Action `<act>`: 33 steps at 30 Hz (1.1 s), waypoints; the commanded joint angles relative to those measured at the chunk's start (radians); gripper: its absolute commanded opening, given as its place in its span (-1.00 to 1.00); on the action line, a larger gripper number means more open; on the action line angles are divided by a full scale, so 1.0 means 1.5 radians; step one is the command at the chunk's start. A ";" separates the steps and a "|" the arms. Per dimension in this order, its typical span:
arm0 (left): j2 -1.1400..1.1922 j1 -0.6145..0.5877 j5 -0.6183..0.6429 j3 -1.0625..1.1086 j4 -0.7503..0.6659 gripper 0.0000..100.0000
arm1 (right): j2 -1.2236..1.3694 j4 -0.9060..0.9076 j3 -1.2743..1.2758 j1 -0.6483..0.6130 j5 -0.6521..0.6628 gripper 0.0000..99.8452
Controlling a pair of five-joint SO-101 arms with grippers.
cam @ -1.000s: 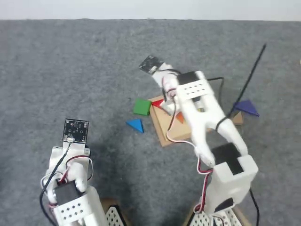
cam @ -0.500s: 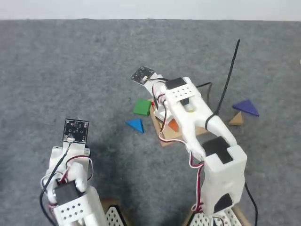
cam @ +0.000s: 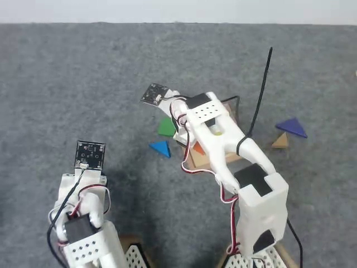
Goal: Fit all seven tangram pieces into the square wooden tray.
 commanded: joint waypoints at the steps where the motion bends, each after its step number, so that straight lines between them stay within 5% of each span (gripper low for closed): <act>1: -0.003 -0.001 -0.004 -0.005 -0.015 -0.73 | -0.001 -0.011 -0.036 -0.011 0.038 -0.99; 20: -0.004 -0.001 -0.004 -0.005 -0.007 -0.73 | 0.119 0.117 -0.239 -0.004 0.040 -0.99; 33: -0.004 -0.001 -0.004 -0.005 -0.007 -0.73 | 0.082 0.159 -0.240 0.016 -0.178 -0.99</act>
